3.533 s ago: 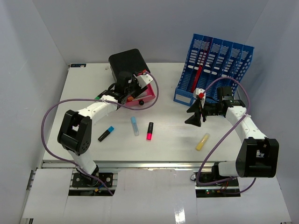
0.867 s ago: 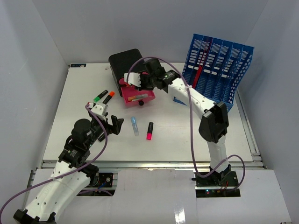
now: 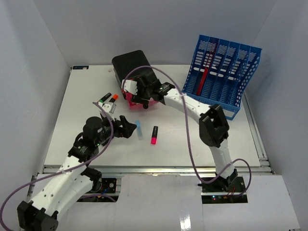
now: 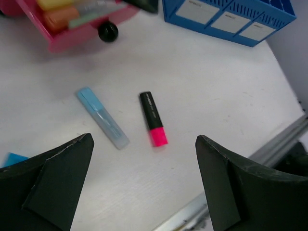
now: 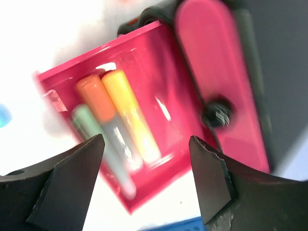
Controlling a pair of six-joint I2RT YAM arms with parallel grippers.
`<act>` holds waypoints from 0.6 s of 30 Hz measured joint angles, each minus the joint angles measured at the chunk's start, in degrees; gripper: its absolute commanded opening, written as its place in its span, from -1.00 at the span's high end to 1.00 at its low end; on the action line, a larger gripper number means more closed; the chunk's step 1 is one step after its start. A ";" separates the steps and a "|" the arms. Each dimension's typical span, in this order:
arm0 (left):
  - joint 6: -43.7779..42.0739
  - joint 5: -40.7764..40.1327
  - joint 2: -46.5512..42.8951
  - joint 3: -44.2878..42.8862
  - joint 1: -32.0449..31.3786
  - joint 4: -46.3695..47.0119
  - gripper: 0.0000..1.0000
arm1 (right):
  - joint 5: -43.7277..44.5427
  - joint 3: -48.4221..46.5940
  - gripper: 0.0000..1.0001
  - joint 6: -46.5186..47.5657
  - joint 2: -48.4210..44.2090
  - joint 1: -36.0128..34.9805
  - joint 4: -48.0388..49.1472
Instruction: Organize the desk
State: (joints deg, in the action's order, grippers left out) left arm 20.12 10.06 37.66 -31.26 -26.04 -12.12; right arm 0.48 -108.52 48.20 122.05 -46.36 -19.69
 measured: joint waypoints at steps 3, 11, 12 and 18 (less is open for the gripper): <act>6.73 2.89 5.72 1.34 0.00 0.54 -0.90 | -9.06 5.92 -0.55 -7.26 -10.06 3.45 -1.08; 20.16 -1.30 21.26 -0.02 -4.62 -1.05 -0.78 | -31.58 40.01 -0.60 -20.00 -46.05 24.49 0.90; 21.67 -3.41 24.19 -1.38 -6.14 -2.08 -0.73 | -33.76 43.47 -0.60 -20.99 -48.72 26.22 0.74; 28.18 -15.41 42.99 -12.44 -14.92 -7.30 -0.47 | -47.24 59.92 -0.66 -27.95 -58.34 39.47 4.57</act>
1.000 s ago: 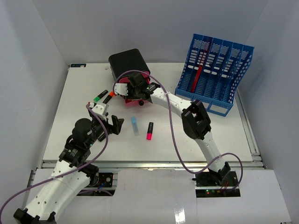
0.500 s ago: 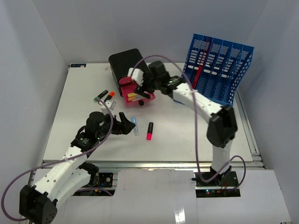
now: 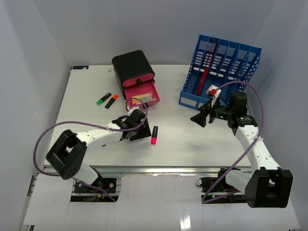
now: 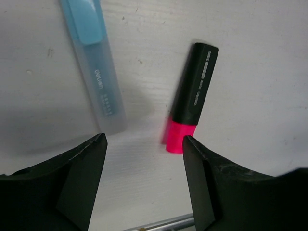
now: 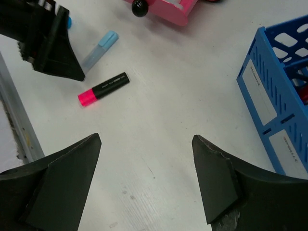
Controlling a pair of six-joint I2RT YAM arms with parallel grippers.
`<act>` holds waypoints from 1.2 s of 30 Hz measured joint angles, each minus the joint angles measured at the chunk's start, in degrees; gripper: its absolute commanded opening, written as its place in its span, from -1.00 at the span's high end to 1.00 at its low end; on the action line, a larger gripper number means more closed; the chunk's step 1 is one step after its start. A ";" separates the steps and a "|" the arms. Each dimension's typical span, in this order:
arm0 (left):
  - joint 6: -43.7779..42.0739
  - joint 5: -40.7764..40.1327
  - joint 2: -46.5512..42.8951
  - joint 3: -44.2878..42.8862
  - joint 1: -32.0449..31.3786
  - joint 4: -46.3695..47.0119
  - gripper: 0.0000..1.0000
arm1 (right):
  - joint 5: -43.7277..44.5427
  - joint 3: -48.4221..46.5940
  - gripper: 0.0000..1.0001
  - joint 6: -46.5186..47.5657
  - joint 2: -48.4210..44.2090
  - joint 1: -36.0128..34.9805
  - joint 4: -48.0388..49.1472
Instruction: Organize the desk
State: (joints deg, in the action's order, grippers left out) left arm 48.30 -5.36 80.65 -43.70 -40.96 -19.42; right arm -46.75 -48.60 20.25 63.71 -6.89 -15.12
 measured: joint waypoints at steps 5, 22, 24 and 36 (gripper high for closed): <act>4.79 -9.67 10.18 -10.39 -3.66 -7.25 -0.47 | -8.48 4.66 -0.66 -4.42 -1.68 8.94 3.84; 8.76 -29.11 22.08 -19.56 -6.09 -18.77 -0.25 | -15.42 5.34 -0.66 -6.59 -3.02 11.17 6.78; 8.76 -30.05 23.00 -20.46 -6.13 -18.84 -0.13 | -15.83 5.34 -0.66 -6.60 -3.02 11.57 6.81; 10.52 -31.09 21.32 -16.41 -6.22 -12.67 0.35 | -17.79 5.34 -0.66 -6.80 -3.02 12.78 7.21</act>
State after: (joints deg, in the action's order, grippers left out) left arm 58.81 -36.44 101.97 -60.11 -47.18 -32.10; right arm -64.54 -43.27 13.45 60.69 5.89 -7.90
